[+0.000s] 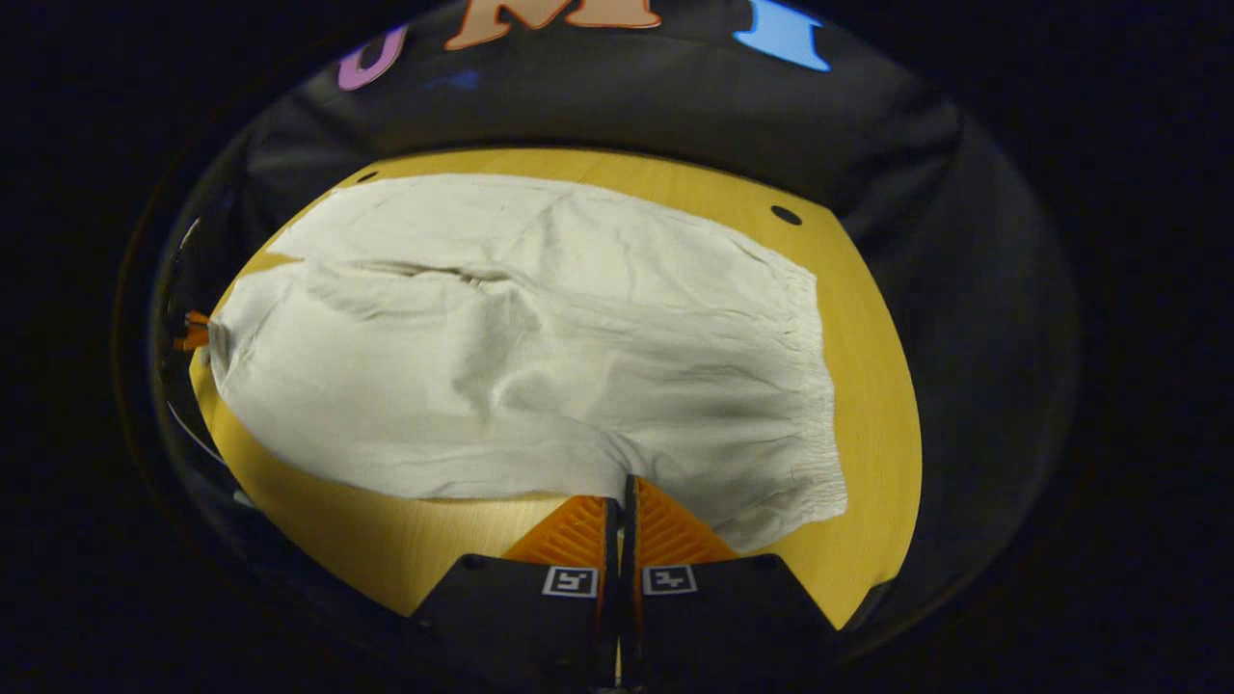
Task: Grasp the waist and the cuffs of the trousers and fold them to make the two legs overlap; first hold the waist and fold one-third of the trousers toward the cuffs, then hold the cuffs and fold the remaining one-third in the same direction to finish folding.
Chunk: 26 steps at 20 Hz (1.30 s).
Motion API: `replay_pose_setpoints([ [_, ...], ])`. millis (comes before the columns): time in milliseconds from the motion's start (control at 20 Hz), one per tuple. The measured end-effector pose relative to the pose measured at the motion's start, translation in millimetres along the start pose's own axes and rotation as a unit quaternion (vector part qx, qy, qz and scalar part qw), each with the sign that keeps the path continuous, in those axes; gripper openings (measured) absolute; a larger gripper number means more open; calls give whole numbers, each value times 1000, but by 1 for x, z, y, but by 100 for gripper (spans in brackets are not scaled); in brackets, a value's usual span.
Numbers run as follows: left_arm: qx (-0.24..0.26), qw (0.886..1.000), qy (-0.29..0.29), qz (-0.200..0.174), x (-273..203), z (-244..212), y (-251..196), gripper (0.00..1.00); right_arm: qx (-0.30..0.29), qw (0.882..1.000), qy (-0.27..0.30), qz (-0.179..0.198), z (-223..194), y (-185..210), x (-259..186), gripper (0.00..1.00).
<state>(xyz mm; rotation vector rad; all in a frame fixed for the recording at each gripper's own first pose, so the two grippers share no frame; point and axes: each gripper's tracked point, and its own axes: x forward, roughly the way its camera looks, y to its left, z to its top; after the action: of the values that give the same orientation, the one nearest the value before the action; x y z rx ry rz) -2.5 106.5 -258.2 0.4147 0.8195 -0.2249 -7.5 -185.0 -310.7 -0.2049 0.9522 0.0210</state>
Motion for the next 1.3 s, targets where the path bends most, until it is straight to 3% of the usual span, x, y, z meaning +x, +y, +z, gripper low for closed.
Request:
replay_pose_setpoints([
  [200, -97, 990, -95, 47, 7, 82, 13, 0, 61, 997, -47, -19, 34, 2, -3, 2],
  [300, -143, 978, -137, 69, 10, 128, 26, 0, 95, 992, -80, -24, 62, 0, -7, 2],
  [450, -200, 960, -182, 69, 22, 200, 38, 0, 138, 983, -114, -25, 104, -3, -1, 3],
  [550, -208, 955, -196, 78, 31, 245, 48, 0, 146, 980, -131, -28, 130, -4, 4, 2],
  [600, -207, 953, -205, 84, 38, 172, 58, 0, 149, 978, -142, -29, 143, -4, 7, 3],
  [650, -209, 950, -217, 88, 42, 262, 61, 0, 153, 976, -151, -28, 160, -4, 14, 0],
  [800, -226, 942, -237, 77, 54, 294, 69, 0, 158, 971, -175, -35, 196, -6, 30, 2],
  [1100, -240, 928, -268, 96, 91, 341, 101, 0, 178, 960, -212, -37, 256, -10, 63, 2],
  [1300, -236, 924, -278, 116, 112, 374, 129, 0, 162, 960, -224, -42, 298, -10, 93, 2],
])
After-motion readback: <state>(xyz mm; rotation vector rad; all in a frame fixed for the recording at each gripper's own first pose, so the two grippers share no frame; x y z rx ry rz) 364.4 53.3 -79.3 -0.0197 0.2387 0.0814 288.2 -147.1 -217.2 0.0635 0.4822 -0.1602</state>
